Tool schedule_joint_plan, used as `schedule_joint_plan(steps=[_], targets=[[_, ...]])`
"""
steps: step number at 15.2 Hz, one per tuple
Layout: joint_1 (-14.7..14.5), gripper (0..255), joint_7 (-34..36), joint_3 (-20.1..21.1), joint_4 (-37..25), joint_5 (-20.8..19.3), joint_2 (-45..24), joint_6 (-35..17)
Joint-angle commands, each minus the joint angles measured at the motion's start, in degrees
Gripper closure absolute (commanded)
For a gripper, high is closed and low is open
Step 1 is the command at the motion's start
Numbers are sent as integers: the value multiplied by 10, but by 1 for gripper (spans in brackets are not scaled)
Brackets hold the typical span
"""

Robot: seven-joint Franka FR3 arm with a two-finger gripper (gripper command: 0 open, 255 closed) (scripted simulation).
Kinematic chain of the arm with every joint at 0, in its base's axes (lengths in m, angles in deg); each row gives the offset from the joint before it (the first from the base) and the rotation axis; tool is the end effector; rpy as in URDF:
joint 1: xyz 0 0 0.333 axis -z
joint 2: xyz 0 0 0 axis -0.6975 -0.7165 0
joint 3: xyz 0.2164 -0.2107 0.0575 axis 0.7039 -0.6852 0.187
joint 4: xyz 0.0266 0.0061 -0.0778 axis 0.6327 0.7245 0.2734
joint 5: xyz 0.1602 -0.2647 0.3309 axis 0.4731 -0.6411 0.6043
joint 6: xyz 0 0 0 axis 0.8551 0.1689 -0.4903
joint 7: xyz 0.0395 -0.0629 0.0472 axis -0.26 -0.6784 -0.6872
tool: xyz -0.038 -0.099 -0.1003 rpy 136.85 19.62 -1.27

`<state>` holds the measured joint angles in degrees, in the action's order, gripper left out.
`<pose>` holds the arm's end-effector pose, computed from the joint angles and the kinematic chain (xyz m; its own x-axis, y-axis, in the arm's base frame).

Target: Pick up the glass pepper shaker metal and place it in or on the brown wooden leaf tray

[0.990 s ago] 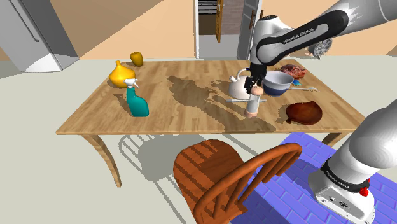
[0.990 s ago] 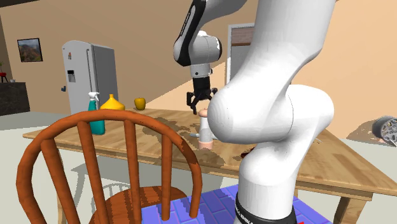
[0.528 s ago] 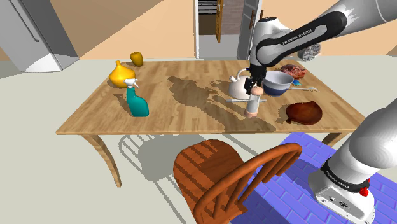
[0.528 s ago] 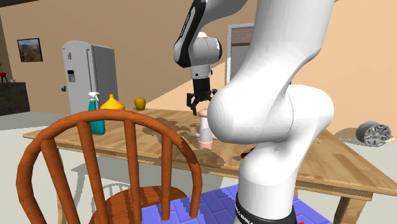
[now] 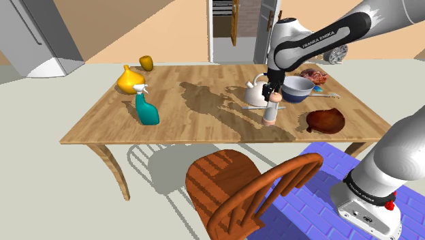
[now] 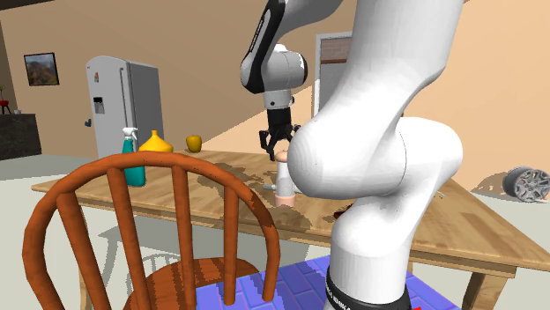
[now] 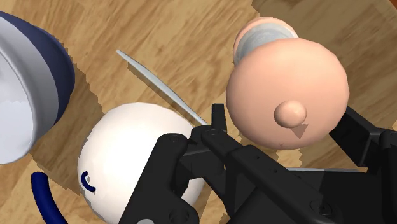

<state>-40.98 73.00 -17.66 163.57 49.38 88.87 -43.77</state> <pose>0.5278 -0.0528 0.3104 0.9988 0.0461 0.0187 0.0435 -0.9921 0.1177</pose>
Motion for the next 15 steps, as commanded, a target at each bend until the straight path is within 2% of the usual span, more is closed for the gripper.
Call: schedule_joint_plan(steps=[1,15], targets=[[0,255,0,0,0,0,0,0],[-2,255,-13,1,-63,9,40,103]])
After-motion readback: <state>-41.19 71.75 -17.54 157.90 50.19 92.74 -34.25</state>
